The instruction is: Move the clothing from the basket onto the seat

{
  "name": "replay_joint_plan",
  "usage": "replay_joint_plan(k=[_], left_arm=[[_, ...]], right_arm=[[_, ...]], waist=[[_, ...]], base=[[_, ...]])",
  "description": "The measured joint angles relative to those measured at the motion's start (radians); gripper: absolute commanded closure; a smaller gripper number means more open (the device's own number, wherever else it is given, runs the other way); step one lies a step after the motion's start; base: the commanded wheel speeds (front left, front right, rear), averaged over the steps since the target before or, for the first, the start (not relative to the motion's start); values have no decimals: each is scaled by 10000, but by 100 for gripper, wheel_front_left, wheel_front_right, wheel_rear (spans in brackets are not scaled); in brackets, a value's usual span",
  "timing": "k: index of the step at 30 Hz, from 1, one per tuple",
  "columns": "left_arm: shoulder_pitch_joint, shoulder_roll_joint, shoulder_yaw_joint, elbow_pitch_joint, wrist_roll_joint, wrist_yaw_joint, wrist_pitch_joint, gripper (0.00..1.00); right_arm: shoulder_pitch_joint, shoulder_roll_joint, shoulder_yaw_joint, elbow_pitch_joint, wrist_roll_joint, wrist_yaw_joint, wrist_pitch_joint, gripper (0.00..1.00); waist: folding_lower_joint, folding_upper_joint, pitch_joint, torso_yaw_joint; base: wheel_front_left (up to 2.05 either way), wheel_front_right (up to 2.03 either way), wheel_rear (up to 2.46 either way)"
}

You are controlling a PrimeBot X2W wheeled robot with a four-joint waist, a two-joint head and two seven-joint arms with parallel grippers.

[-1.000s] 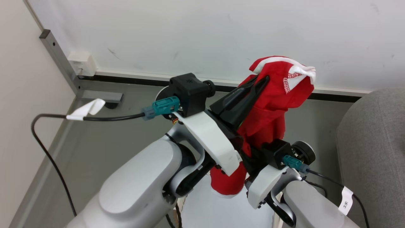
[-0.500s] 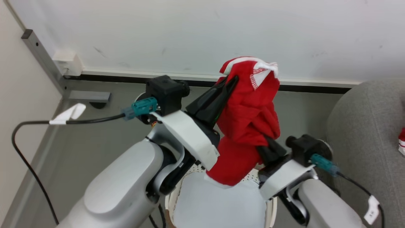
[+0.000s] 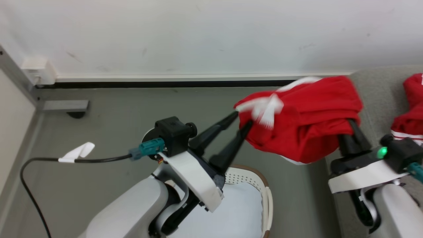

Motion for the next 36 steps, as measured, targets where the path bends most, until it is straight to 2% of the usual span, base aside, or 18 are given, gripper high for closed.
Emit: replay_joint_plan(k=[7, 13, 23, 30, 34, 36], left_arm=[[228, 263, -151, -182, 102, -35, -48, 0], [226, 326, -364, -313, 318, -105, -96, 0], [199, 443, -650, -94, 750, -134, -176, 0], [147, 481, -755, -4, 844, -134, -176, 0], [-3, 495, -790, -50, 871, -134, -94, 0], [-89, 522, -846, -96, 938, -167, 27, 0]], right_arm=[[420, -180, -1325, -1011, -311, 0, 276, 100], [1055, -209, -2008, -1881, -525, 0, 589, 100], [2189, 77, -2754, -2897, -702, 0, 851, 100], [2328, 165, -2842, -3202, -719, 0, 894, 100], [2224, 38, -2880, -3283, -617, 0, 1024, 100], [1848, -332, -3039, -3206, -479, 0, 1131, 100]], waist=[[0, 0, 101, -649], [0, 0, 206, -1372], [0, 0, 470, -2676], [0, 0, 688, -3239], [0, 0, 925, -3339], [0, 0, 1120, -3362]], base=[[0, 0, 0], [0, 0, 0], [0, 0, 0], [0, 0, 0], [0, 0, 0], [0, 0, 0]])
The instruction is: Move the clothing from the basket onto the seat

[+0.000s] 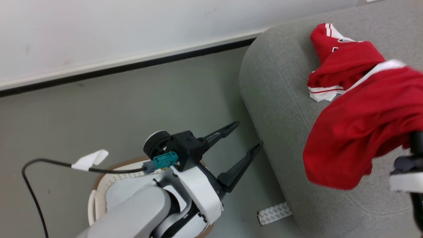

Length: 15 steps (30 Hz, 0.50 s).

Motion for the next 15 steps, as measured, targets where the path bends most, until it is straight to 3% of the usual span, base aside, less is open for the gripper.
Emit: replay_joint_plan(k=[5, 15], left_arm=[[-277, 144, -23, -203, 59, -25, 280, 0], [-942, 625, 102, -744, 360, -23, 836, 0]], right_arm=[[-1056, -600, -589, 188, 414, 0, 263, 100], [-3074, -1622, -2974, 1685, 1076, 0, 1193, 100]], waist=[[0, 0, 651, 50], [2, 0, 2508, 565]], base=[[0, 0, 0], [0, 0, 0]])
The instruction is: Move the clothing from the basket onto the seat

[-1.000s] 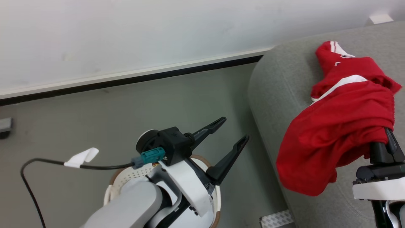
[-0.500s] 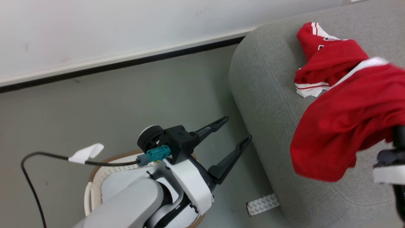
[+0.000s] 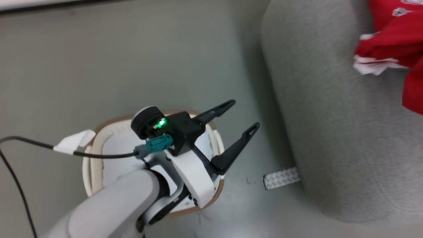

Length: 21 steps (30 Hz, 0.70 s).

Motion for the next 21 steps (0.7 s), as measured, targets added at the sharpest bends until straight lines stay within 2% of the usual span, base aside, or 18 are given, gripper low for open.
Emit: replay_joint_plan(k=[6, 9, 14, 17, 18, 21], left_arm=[[-253, 19, 13, -171, 65, 13, 65, 0], [-318, -35, 48, -128, 73, 12, -35, 0], [-362, -65, 58, 36, 71, -27, -150, 0], [-370, -75, 92, 121, 58, -25, -244, 0], [-370, -84, 94, 151, 58, -23, -255, 0], [-362, -117, 96, 259, 23, -21, -362, 0]], right_arm=[[-916, -1195, -767, 2186, -330, 0, 857, 100], [-1018, -1726, -167, 3312, -621, 2, 1565, 100], [-1145, -2263, 685, 4907, -723, 2, 2849, 98], [-1284, -2382, 1085, 5334, -658, 2, 3271, 53], [-1350, -2391, 1185, 5427, -621, 2, 3281, 2], [-1456, -2429, 1565, 5501, -562, 2, 3294, 0]], waist=[[1, 0, 980, 472], [1, 0, 1268, 783], [0, 0, 1458, 1086], [0, 0, 1381, 1091], [0, 0, 1339, 1082], [0, 0, 1150, 1032]], base=[[0, 0, 0], [0, 0, 0], [0, 0, 0], [0, 0, 0], [0, 0, 0], [0, 0, 0]])
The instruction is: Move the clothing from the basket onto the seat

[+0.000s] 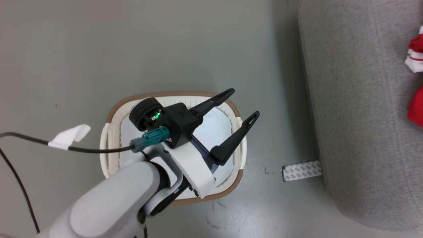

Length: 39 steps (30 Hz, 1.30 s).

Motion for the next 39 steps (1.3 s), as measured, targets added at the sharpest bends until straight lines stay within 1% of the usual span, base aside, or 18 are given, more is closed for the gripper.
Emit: replay_joint_plan(k=[4, 6, 8, 11, 14, 16, 19, 21, 23, 25, 28, 31, 33, 36, 39], left_arm=[[130, 10, 25, 209, -35, 8, -192, 0], [273, 50, 63, 326, -88, 86, -345, 0], [440, 111, 171, 441, -209, 132, -502, 0], [764, 215, 322, 556, -414, 270, -750, 0], [1126, 278, 581, 598, -650, 454, -1068, 0], [1373, 351, 780, 646, -784, 598, -1277, 0], [1738, 464, 1202, 694, -1133, 915, -1616, 0], [2007, 585, 1595, 713, -1348, 1156, -1848, 0], [2295, 731, 1969, 686, -1695, 1310, -2079, 0], [2625, 940, 2336, 706, -1883, 1509, -2263, 0], [3133, 1164, 2961, 665, -2061, 1944, -2543, 0], [3705, 1197, 3536, 533, -2268, 2230, -2775, 0], [4086, 1204, 3820, 464, -2165, 2416, -2865, 0], [4622, 1104, 4125, 426, -1770, 2550, -2903, 0], [5151, 838, 4468, 424, -1269, 2514, -2928, 0]], right_arm=[[113, -92, 656, -81, 341, 0, 631, 0], [385, -215, 1097, -430, 669, 0, 1093, 0], [699, -451, 1429, -995, 890, 0, 1175, 0], [1048, -961, 1526, -1766, 1114, 0, 1338, 0], [1429, -1225, 1509, -2708, 1223, 0, 1223, 0], [1547, -1331, 1398, -3415, 1312, 0, 1189, 0], [1839, -1273, 1183, -4460, 1360, 0, 970, 0], [2028, -1053, 1076, -5221, 1352, 0, 803, 0], [2248, -798, 1066, -5948, 1313, 0, 658, 0], [2412, -362, 972, -6558, 1233, 0, 378, 0], [2772, 272, 991, -7223, 924, 0, -113, 0], [3300, 986, 1041, -7574, 614, 0, -709, 0], [3713, 1651, 1030, -7693, 422, 0, -1225, 0], [4555, 2571, 1175, -7745, 52, 0, -2046, 0], [5328, 3379, 1394, -7616, -380, 0, -3010, 0]], waist=[[0, 0, -427, -93], [0, 0, -719, -139], [-1, 0, -1045, -177], [-2, 0, -1577, -205], [-2, 0, -2146, -175], [-3, 0, -2535, -114], [-3, 0, -3104, 58], [-3, 0, -3458, 225], [-4, 0, -3762, 434], [-4, 0, -4019, 686], [-4, 0, -4359, 1068], [-4, 0, -4633, 1432], [-4, 0, -4795, 1647], [-4, 0, -4985, 1936], [-5, 0, -5117, 2141]], base=[[0, 0, 0], [0, 0, 0], [0, 0, 0], [0, 0, 0], [0, 0, 0], [0, 0, 0], [0, 0, 0], [0, 0, 0], [0, 0, 0], [0, 0, 0], [0, 0, 0], [0, 0, 0], [0, 0, 0], [0, 0, 0], [0, 0, 0]])
